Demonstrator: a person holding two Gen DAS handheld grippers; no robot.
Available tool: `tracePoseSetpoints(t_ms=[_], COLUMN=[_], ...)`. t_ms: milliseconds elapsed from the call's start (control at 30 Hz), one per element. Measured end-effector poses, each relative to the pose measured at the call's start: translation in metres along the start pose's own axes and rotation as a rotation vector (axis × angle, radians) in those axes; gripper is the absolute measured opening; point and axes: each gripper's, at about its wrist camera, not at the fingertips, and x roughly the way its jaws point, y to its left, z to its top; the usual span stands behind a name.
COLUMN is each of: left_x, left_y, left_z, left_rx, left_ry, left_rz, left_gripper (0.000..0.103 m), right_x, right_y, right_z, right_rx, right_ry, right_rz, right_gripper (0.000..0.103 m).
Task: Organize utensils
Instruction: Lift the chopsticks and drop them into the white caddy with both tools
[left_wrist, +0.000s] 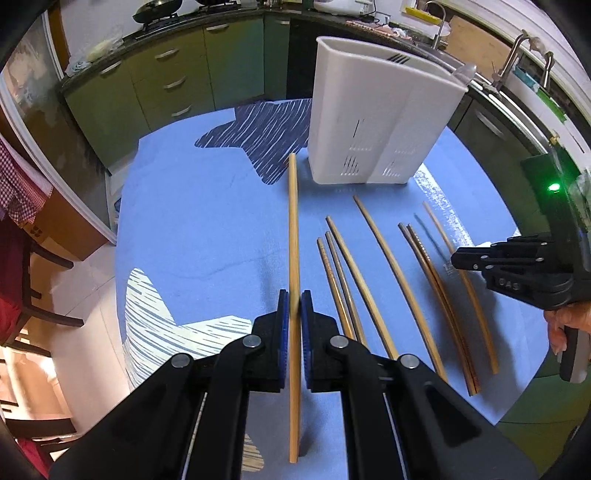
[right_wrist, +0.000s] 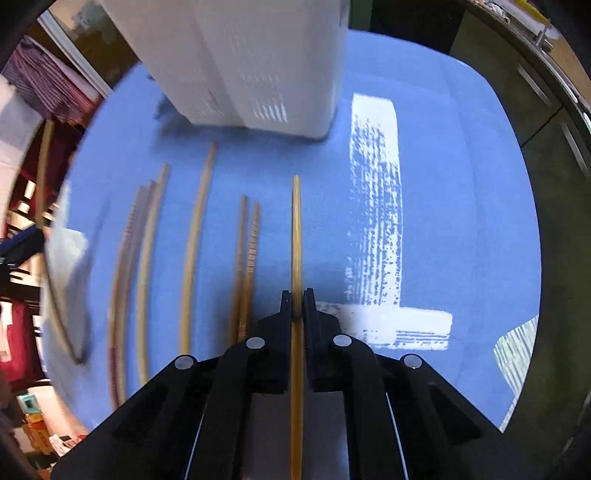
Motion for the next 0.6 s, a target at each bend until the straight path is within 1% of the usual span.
tracePoseSetpoints(t_ms=[133,200,400,533,600], left_x=[-0.013,-0.022,-0.045,-0.061,-0.066], left_y=[0.001,0.000,0.004,0.004,0.003], left_z=[-0.002,-0.004,-0.006,-0.001,0.003], left_rx=[0.024,0.038,0.030,0.030,0.033], left_ry=[-0.034,-0.057,-0.100,-0.135,-0.148], left_rz=[-0.004,-0.007,-0.037,-0.044,-0.045], left_gripper=[0.007,0.007,0.007,0.007,0.007], right_x=[-0.039,-0.061,-0.101,-0.121,-0.133], right_y=[-0.004,-0.002,0.001,0.004,0.001], right_z=[-0.008,-0.015,-0.039,-0.047,-0.046], right_rx=[-0.012,-0.031,-0.058,-0.067,-0.066], right_ry=[-0.118,-0.183,-0.285,-0.337,-0.365], right_rz=[0.059,0.061,0.091,0.099,0.109], right_gripper=[0.007,0.007,0.007,0.007,0.007])
